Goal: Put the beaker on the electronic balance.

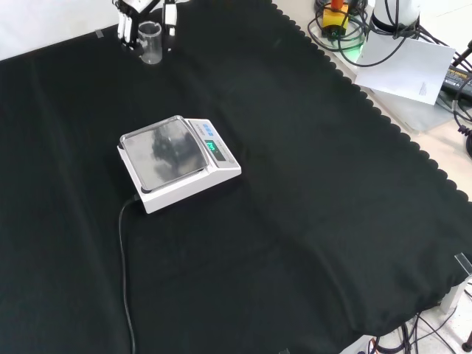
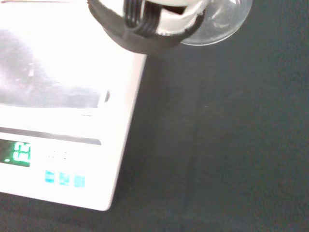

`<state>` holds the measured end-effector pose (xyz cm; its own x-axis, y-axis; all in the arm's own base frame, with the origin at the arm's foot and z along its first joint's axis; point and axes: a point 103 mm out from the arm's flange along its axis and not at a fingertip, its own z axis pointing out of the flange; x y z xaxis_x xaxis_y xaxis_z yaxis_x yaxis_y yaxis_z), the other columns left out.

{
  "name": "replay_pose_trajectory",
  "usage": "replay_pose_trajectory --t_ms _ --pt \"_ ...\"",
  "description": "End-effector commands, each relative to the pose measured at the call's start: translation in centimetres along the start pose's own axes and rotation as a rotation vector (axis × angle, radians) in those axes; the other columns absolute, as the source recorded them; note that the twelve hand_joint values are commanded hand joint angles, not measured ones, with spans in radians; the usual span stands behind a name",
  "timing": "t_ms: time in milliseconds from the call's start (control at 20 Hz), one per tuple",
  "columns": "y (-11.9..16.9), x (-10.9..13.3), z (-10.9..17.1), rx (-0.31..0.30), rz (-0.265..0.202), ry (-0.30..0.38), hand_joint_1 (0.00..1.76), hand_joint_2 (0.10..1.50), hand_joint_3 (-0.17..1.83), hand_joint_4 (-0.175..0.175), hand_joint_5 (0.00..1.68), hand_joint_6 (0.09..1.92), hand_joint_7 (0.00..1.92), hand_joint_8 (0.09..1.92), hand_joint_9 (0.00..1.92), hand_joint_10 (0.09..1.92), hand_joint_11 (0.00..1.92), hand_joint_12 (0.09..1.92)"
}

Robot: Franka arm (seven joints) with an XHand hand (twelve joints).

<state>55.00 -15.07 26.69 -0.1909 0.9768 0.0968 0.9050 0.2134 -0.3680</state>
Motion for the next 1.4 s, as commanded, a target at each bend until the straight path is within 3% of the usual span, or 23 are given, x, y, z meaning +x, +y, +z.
replay_pose_trajectory --t_ms 50,500,1400 --pt "2.8 4.0 0.4 0.026 -0.086 -0.042 1.37 1.13 0.00 -0.175 0.88 1.13 0.79 1.14 1.05 1.10 1.10 0.86" --pt "7.1 7.9 1.8 0.081 -0.172 -0.072 1.37 1.13 0.00 -0.175 0.89 1.13 0.79 1.14 1.05 1.11 1.10 0.87" --pt "10.5 8.7 5.2 0.149 -0.194 -0.065 1.37 1.13 0.00 -0.175 0.89 1.13 0.79 1.13 1.05 1.11 1.10 0.87"
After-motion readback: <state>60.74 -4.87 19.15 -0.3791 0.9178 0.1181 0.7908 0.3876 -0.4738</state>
